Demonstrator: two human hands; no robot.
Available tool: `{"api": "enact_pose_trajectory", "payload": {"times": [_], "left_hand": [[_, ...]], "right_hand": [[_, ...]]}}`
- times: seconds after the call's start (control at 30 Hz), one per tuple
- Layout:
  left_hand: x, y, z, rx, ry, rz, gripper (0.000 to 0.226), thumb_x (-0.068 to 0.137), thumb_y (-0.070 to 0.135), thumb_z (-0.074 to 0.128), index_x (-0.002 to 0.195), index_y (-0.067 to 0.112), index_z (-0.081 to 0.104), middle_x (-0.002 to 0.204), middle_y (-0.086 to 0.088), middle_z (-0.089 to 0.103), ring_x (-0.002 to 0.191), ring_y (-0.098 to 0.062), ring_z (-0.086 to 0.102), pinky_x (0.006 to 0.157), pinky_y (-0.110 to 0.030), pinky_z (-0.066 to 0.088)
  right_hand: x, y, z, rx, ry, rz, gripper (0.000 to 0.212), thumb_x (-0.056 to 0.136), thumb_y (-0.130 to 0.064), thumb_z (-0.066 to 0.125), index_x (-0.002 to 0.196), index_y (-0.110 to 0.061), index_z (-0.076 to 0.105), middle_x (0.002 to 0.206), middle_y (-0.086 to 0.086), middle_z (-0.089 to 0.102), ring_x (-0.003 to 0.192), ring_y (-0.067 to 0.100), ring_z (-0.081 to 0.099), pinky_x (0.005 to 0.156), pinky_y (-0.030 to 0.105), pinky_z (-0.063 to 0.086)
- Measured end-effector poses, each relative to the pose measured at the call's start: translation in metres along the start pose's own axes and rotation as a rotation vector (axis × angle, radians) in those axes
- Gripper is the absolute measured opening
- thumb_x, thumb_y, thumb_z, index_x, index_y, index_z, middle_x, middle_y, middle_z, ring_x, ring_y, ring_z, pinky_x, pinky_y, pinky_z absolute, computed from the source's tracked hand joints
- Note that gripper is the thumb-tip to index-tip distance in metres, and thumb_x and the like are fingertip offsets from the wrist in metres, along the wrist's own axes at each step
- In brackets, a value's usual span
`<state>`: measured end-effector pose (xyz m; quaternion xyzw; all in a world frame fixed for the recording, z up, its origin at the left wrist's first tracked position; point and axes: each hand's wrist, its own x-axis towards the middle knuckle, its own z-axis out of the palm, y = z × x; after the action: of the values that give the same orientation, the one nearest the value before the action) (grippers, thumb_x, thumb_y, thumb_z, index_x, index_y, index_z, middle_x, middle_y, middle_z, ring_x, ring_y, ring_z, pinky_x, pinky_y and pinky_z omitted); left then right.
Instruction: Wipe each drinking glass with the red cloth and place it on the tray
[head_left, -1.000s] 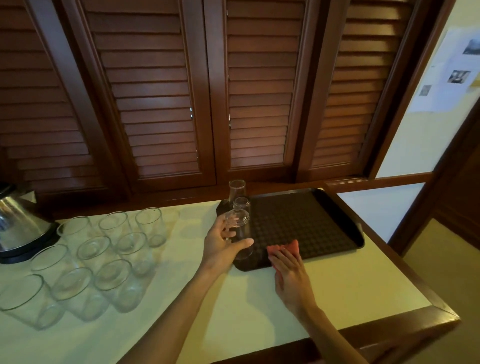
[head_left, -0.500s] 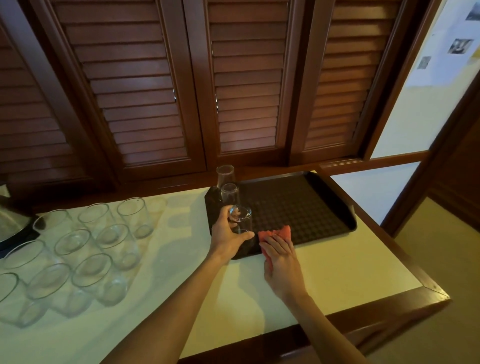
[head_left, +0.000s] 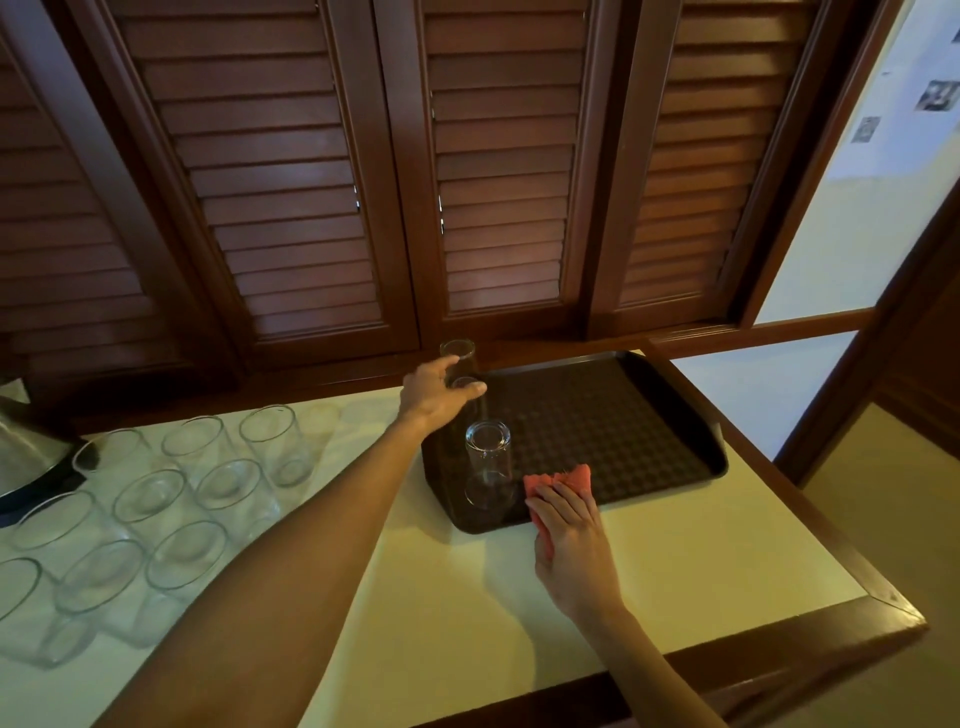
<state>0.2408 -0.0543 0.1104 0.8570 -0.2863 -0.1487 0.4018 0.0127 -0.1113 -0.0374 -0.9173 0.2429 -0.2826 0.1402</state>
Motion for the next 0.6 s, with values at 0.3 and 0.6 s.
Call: {"api": "enact_pose_trajectory", "payload": {"times": [0.3, 0.6], "left_hand": [[-0.0032, -0.0053, 0.0105, -0.082, 0.015, 0.026, 0.063, 0.088, 0.034, 0.083, 0.143, 0.011, 0.062, 0.128, -0.004, 0.069, 0.125, -0.021, 0.063, 0.109, -0.034, 0.051], [-0.0051, -0.0042, 0.0087, -0.056, -0.025, 0.029, 0.066, 0.09, 0.04, 0.079, 0.146, 0.011, 0.059, 0.143, -0.009, 0.063, 0.134, -0.024, 0.058, 0.103, -0.024, 0.043]], "right_hand": [[-0.0003, -0.0019, -0.0012, -0.004, -0.002, 0.011, 0.038, 0.088, -0.018, 0.063, 0.126, -0.024, 0.07, 0.138, -0.006, 0.062, 0.139, 0.015, 0.047, 0.12, 0.047, 0.034], [-0.0005, -0.0026, -0.0023, -0.008, -0.002, 0.018, 0.039, 0.087, -0.018, 0.061, 0.124, -0.023, 0.071, 0.137, -0.006, 0.063, 0.137, 0.015, 0.049, 0.118, 0.048, 0.036]]}}
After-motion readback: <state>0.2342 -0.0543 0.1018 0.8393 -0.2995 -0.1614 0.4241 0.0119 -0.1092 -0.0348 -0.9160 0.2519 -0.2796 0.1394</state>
